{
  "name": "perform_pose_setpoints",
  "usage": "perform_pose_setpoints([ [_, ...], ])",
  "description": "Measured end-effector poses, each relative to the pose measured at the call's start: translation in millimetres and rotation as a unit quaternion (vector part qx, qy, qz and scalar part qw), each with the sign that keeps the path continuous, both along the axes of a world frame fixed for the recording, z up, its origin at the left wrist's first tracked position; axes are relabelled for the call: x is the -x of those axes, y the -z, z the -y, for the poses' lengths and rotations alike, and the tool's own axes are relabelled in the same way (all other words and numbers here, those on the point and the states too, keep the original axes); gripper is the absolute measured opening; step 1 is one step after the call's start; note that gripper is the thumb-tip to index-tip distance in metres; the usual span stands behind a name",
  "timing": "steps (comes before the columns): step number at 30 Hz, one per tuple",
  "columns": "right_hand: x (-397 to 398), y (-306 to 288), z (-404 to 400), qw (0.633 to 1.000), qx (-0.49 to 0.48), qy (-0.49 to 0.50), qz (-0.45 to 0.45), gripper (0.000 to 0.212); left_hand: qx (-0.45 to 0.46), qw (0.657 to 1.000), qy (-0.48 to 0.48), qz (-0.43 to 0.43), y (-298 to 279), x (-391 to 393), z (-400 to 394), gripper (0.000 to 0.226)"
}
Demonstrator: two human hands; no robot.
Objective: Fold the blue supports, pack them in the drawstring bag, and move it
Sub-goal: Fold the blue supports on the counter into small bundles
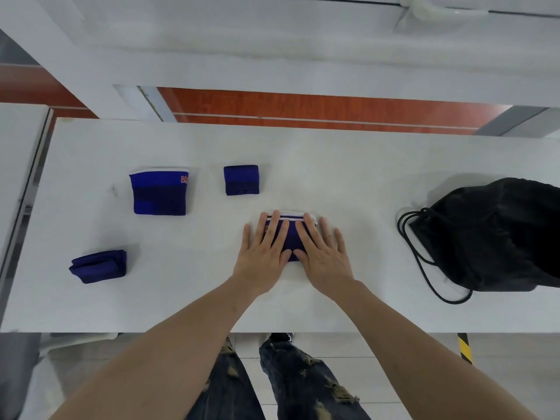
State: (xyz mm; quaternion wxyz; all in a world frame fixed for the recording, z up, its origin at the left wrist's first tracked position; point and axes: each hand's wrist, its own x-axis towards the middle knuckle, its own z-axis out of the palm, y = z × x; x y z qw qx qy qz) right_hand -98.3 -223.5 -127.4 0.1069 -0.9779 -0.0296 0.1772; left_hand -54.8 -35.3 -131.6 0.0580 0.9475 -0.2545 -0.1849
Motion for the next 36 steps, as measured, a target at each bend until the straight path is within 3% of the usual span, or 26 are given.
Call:
perform_pose_setpoints([
  [6, -2.8, -15.2, -8.9, 0.993, 0.036, 0.018, 0.111, 0.053, 0.046, 0.999, -0.003, 0.011, -19.4, -6.9, -10.5, 0.056],
  [11, -27.4, -33.6, -30.8, 0.976, -0.017, 0.042, 0.212, 0.03, 0.101, 0.987, -0.117, 0.038, -38.2, -13.1, -26.5, 0.042],
  [16, -84.3, -49.1, -73.0, 0.985, -0.076, 0.02, 0.155, 0.032, 0.095, 0.977, -0.186, 0.04, -45.9, -25.0, -55.0, 0.046],
  [23, -157.7, -56.9, -115.3, 0.997, -0.02, 0.014, 0.073, 0.06, 0.076, 0.971, -0.225, 0.04, -48.4, -31.6, -98.4, 0.044],
  [26, -164.3, -48.3, -119.3, 0.999, -0.025, -0.007, 0.018, 0.065, 0.081, 0.968, -0.237, 0.035, -52.3, -29.7, -113.4, 0.044],
  [36, -134.3, -42.6, -163.9, 0.999, -0.049, -0.007, 0.003, 0.059, 0.057, 0.963, -0.26, 0.037, -64.4, -11.8, -186.2, 0.046],
])
